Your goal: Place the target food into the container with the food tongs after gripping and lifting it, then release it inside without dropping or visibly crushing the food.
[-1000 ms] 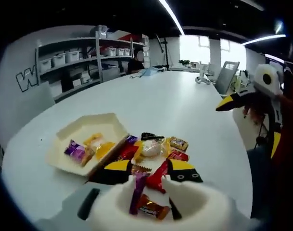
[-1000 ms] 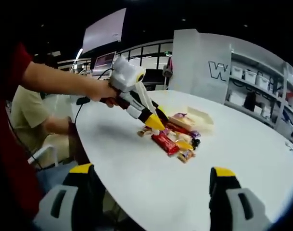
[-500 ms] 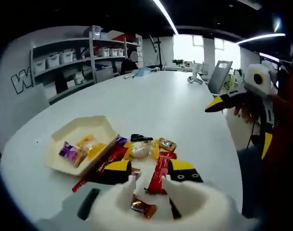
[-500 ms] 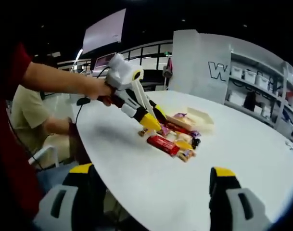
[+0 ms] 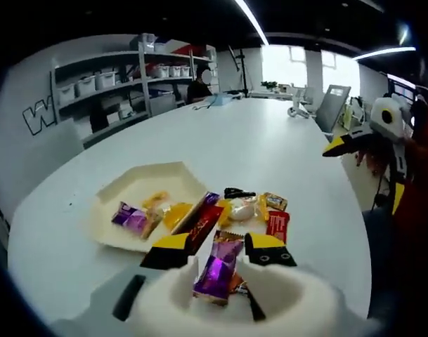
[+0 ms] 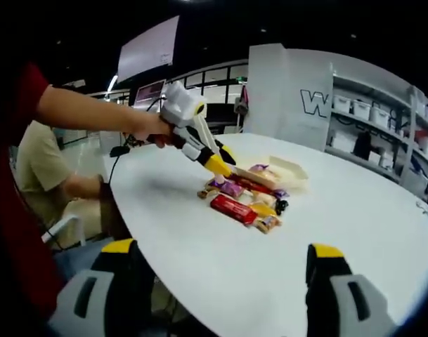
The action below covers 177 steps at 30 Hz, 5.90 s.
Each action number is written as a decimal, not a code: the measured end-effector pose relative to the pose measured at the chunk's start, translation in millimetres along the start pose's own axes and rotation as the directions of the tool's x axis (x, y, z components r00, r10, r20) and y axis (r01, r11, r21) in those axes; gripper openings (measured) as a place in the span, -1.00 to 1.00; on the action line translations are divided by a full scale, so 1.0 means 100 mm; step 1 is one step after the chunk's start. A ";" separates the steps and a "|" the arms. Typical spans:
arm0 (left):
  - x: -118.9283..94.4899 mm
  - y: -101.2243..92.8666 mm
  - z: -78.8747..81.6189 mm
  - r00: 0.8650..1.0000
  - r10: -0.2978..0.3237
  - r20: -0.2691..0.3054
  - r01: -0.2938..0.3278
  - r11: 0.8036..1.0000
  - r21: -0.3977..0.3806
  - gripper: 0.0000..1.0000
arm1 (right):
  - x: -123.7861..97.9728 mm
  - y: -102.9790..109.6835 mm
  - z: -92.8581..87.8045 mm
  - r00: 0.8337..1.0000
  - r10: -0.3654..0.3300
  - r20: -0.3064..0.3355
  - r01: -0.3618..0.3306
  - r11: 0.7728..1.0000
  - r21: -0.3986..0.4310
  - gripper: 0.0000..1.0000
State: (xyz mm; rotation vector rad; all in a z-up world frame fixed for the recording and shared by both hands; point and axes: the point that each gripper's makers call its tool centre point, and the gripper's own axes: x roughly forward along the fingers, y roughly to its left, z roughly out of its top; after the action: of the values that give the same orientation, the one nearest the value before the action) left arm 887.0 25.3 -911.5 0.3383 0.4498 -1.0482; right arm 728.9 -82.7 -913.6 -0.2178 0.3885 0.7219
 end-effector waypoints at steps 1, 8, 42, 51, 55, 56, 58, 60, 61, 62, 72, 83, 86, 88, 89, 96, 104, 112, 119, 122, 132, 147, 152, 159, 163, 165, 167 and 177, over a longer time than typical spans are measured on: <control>0.01 0.00 0.00 1.000 0.002 -0.001 -0.002 1.000 0.005 -0.42 | 0.00 0.00 0.00 1.000 0.000 0.000 0.000 1.000 0.000 0.98; 0.08 -0.02 -0.08 0.999 -0.015 -0.029 0.015 1.000 0.025 -0.41 | 0.01 0.01 -0.02 1.000 0.003 -0.008 -0.003 1.000 -0.003 0.98; 0.17 0.04 -0.21 1.000 -0.025 -0.014 0.023 0.995 -0.100 -0.53 | 0.10 -0.01 -0.15 0.999 0.011 -0.047 -0.011 1.000 -0.002 0.98; 0.18 0.04 -0.20 1.000 -0.021 -0.023 0.019 0.997 -0.080 -0.53 | 0.11 -0.02 -0.17 0.999 0.009 -0.047 -0.008 1.000 0.009 0.98; 0.16 0.04 -0.18 0.999 -0.027 -0.026 0.024 0.992 -0.120 -0.52 | 0.09 -0.04 -0.16 0.999 0.003 -0.039 -0.002 1.000 0.018 0.98; 0.14 0.04 -0.14 0.999 -0.029 -0.015 0.027 0.993 -0.115 -0.52 | 0.08 -0.05 -0.16 0.999 -0.001 -0.037 0.001 1.000 0.018 0.98; 0.13 0.06 -0.10 1.000 -0.022 -0.012 0.021 0.995 -0.102 -0.52 | 0.08 -0.06 -0.16 0.999 -0.003 -0.036 0.004 1.000 0.023 0.98; 0.13 0.07 -0.06 1.000 -0.025 -0.009 0.024 0.995 -0.100 -0.52 | 0.08 -0.05 -0.16 0.999 -0.002 -0.037 0.003 1.000 0.023 0.98; 0.13 0.07 -0.05 1.000 -0.024 -0.005 0.023 0.994 -0.107 -0.52 | 0.08 -0.04 -0.16 0.999 -0.001 -0.038 0.001 1.000 0.020 0.98; 0.13 0.06 -0.05 1.000 -0.027 -0.005 0.026 0.994 -0.107 -0.52 | 0.08 -0.04 -0.16 0.999 0.001 -0.038 0.000 1.000 0.019 0.98; 0.22 0.02 -0.16 0.999 -0.028 -0.045 0.025 0.998 -0.066 -0.43 | 0.04 -0.06 -0.20 0.999 -0.003 -0.044 0.004 1.000 0.023 0.98; 0.29 0.01 -0.14 1.000 -0.027 -0.015 0.025 0.996 -0.081 -0.47 | 0.01 -0.07 -0.20 1.000 -0.005 -0.028 0.006 0.999 0.040 0.98; 0.28 0.03 -0.15 1.000 -0.013 -0.027 0.010 0.996 -0.091 -0.54 | 0.02 -0.07 -0.20 0.999 -0.002 -0.034 0.003 1.000 0.025 0.98; 0.28 0.01 -0.15 1.000 -0.008 -0.030 0.006 0.996 -0.084 -0.55 | 0.03 -0.07 -0.19 1.000 -0.004 -0.027 0.005 1.000 0.028 0.98; 0.28 0.01 -0.15 0.999 -0.008 -0.032 0.005 0.997 -0.079 -0.55 | 0.03 -0.05 -0.17 1.000 -0.001 -0.017 0.002 0.999 0.035 0.98; 0.19 0.03 -0.06 1.000 0.008 -0.022 -0.009 0.999 -0.048 -0.54 | 0.02 -0.03 -0.17 1.000 -0.002 -0.017 0.003 1.000 0.030 0.98; 0.03 0.08 0.19 1.000 -0.001 -0.018 0.000 0.999 -0.036 -0.54 | -0.02 -0.04 -0.14 1.000 -0.009 -0.002 0.009 0.999 0.034 0.98; -0.07 0.16 0.32 1.000 0.023 -0.015 -0.023 1.000 0.009 -0.54 | -0.08 -0.02 -0.12 1.000 -0.012 0.005 0.012 1.000 0.028 0.98; -0.17 0.30 0.54 0.999 0.051 0.016 -0.051 0.999 0.015 -0.54 | -0.13 -0.05 -0.10 1.000 -0.023 0.015 0.023 0.999 0.029 0.98; -0.22 0.33 0.63 0.998 0.062 0.033 -0.062 0.998 0.005 -0.54 | -0.14 -0.04 -0.09 1.000 -0.022 0.021 0.021 0.999 0.034 0.98; -0.24 0.43 0.83 0.995 0.095 0.042 -0.097 0.994 0.050 -0.54 | -0.14 -0.04 -0.10 1.000 -0.024 0.017 0.023 0.999 0.038 0.98; -0.14 0.73 1.13 0.980 0.160 0.115 -0.168 0.984 0.062 -0.49 | -0.15 -0.18 -0.13 0.999 -0.045 0.011 0.044 0.997 0.063 0.98; -0.14 0.66 1.01 0.985 0.142 0.096 -0.149 0.986 0.068 -0.47 | -0.11 -0.17 -0.13 0.999 -0.038 0.004 0.037 0.998 0.058 0.98; -0.17 0.59 0.84 0.988 0.130 0.078 -0.135 0.989 0.062 -0.48 | -0.06 -0.11 -0.11 1.000 -0.020 0.008 0.020 0.998 0.056 0.98; -0.16 0.55 0.80 0.990 0.120 0.073 -0.124 0.990 0.064 -0.48 | -0.05 -0.08 -0.12 1.000 -0.013 0.001 0.013 0.999 0.049 0.98; -0.16 0.54 0.79 0.991 0.114 0.072 -0.119 0.991 0.063 -0.48 | -0.04 -0.07 -0.12 1.000 -0.010 0.002 0.009 0.999 0.052 0.98; -0.16 0.54 0.79 0.991 0.112 0.075 -0.117 0.991 0.060 -0.48 | -0.05 -0.07 -0.13 1.000 -0.011 -0.001 0.011 0.999 0.051 0.98; -0.17 0.43 0.77 0.990 0.096 0.099 -0.098 0.995 0.020 -0.47 | -0.06 -0.09 -0.10 1.000 -0.022 0.013 0.021 0.998 0.060 0.98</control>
State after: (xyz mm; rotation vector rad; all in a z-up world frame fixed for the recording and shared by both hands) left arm 932.9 21.2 -834.7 0.3259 0.3297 -0.9714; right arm 728.4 -96.2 -919.4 -0.1600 0.3933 0.6891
